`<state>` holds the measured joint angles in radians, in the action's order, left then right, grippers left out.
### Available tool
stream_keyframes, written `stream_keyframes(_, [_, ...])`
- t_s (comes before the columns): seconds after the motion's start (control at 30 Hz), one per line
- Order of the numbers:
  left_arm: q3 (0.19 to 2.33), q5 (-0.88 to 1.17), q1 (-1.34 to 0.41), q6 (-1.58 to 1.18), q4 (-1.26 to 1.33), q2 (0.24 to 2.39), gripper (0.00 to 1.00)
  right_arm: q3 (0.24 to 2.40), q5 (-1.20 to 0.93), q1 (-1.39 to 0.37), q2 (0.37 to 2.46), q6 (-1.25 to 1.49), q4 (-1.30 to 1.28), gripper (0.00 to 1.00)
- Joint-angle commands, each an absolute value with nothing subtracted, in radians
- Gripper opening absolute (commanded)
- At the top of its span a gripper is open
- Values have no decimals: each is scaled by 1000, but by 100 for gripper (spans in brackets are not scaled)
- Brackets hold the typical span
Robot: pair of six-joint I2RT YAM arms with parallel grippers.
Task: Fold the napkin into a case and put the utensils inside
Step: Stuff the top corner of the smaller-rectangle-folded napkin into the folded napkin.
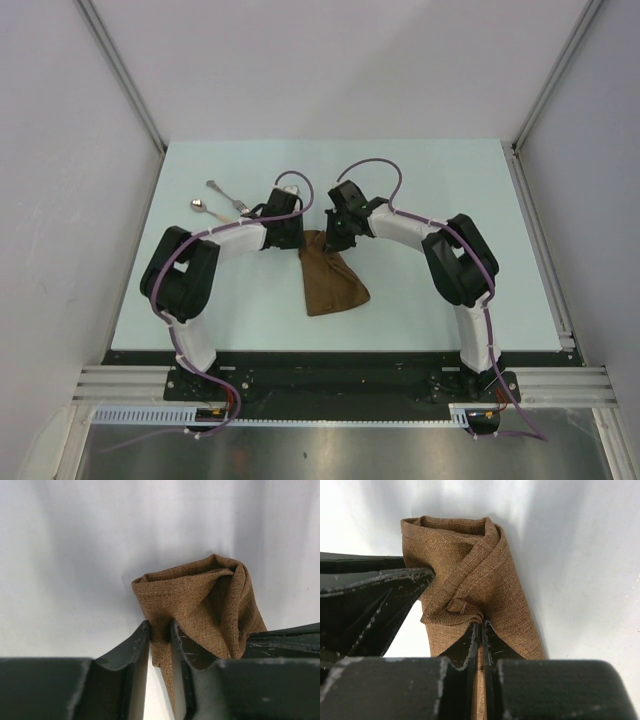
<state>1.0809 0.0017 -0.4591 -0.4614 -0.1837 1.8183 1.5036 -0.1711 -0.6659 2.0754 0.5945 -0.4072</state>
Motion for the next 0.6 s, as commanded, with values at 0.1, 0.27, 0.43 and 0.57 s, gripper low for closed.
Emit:
stream_keyframes(0.1, [1129, -8, -454, -442, -176, 1822, 11, 1537, -173, -672, 2054, 589, -420, 0])
stream_keyframes(0.27, [1108, -8, -454, -443, -156, 1776, 8, 1545, -163, -670, 2054, 566, -442, 0])
stream_keyframes(0.43, [1131, -18, -456, -445, -222, 1781, 34, 1549, -164, -669, 2054, 566, -445, 0])
stream_keyframes(0.57, [1106, -145, -494, -425, -204, 1715, 38, 1551, -173, -670, 2056, 565, -446, 0])
